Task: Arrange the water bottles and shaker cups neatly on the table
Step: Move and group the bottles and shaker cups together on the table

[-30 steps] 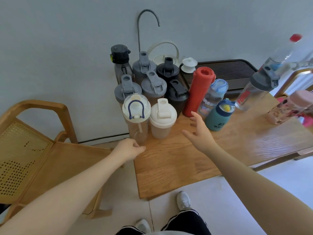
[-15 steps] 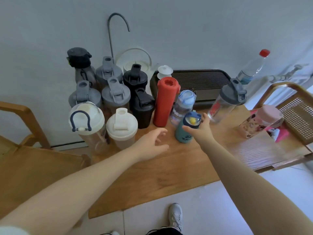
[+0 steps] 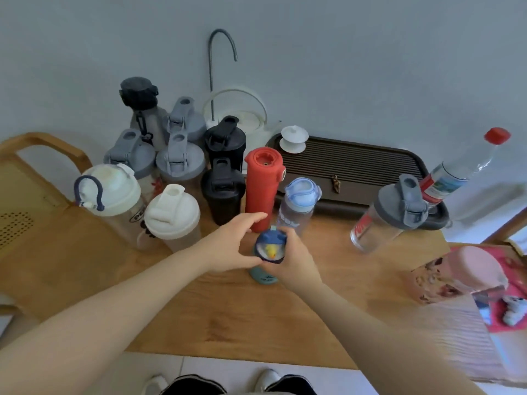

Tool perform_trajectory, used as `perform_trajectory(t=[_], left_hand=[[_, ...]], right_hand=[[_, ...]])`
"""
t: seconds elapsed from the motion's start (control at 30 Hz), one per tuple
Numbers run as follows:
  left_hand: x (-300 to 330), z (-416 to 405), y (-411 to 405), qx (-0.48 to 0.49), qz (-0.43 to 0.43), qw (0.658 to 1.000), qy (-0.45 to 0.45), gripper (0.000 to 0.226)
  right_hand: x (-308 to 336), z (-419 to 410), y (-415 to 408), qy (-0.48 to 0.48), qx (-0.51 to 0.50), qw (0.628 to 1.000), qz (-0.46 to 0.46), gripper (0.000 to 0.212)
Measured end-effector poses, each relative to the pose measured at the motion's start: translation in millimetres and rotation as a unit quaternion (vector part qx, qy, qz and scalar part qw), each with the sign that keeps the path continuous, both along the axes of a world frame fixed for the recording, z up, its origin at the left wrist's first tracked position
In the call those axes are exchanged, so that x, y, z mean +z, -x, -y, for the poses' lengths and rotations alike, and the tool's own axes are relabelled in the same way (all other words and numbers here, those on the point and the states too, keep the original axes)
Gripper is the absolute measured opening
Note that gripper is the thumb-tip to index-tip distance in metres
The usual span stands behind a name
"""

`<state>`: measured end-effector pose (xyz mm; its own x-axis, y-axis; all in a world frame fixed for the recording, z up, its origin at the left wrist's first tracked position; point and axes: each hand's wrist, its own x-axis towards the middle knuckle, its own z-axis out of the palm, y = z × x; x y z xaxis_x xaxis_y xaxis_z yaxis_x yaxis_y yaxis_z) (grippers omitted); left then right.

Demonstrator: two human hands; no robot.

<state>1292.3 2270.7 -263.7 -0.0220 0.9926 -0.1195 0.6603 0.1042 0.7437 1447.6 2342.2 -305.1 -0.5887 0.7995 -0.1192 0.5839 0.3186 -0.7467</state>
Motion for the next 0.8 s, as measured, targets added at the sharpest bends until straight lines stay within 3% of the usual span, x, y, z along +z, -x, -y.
perform_trajectory(t=[0.07, 0.17, 0.3, 0.37, 0.47, 0.63, 0.73, 0.8], left_hand=[[-7.1, 10.8, -6.3, -0.017, -0.082, 0.996, 0.013, 0.088], [-11.0, 19.0, -7.3, 0.014, -0.286, 0.958, 0.006, 0.088], [-12.6, 24.0, 0.1, 0.036, -0.387, 0.921, 0.007, 0.091], [-13.6, 26.1, 8.4, 0.04, -0.412, 0.91, -0.005, 0.098], [-12.7, 22.8, 16.2, 0.017, -0.372, 0.928, -0.022, 0.096], [-7.4, 7.8, 5.1, 0.017, -0.399, 0.917, 0.002, 0.078], [-3.2, 6.7, 0.0, 0.075, -0.444, 0.892, 0.042, 0.08], [-6.9, 6.4, -3.5, 0.097, -0.47, 0.878, 0.002, 0.084]], right_hand=[[0.3, 0.8, 12.1, 0.004, 0.053, 0.998, -0.023, 0.075], [2.0, 1.6, 28.8, 0.009, 0.108, 0.992, -0.057, 0.073], [6.3, -2.3, 40.6, 0.03, 0.191, 0.979, -0.071, 0.074], [9.4, -8.7, 39.3, 0.038, 0.237, 0.97, -0.046, 0.074], [10.6, -18.8, 29.6, 0.022, 0.253, 0.967, -0.024, 0.061], [12.8, -35.1, -6.4, 0.063, 0.165, 0.984, -0.01, 0.037], [12.3, -43.3, -32.9, 0.071, 0.114, 0.991, -0.006, 0.026], [12.6, -45.4, -51.2, 0.066, 0.069, 0.995, -0.009, 0.022]])
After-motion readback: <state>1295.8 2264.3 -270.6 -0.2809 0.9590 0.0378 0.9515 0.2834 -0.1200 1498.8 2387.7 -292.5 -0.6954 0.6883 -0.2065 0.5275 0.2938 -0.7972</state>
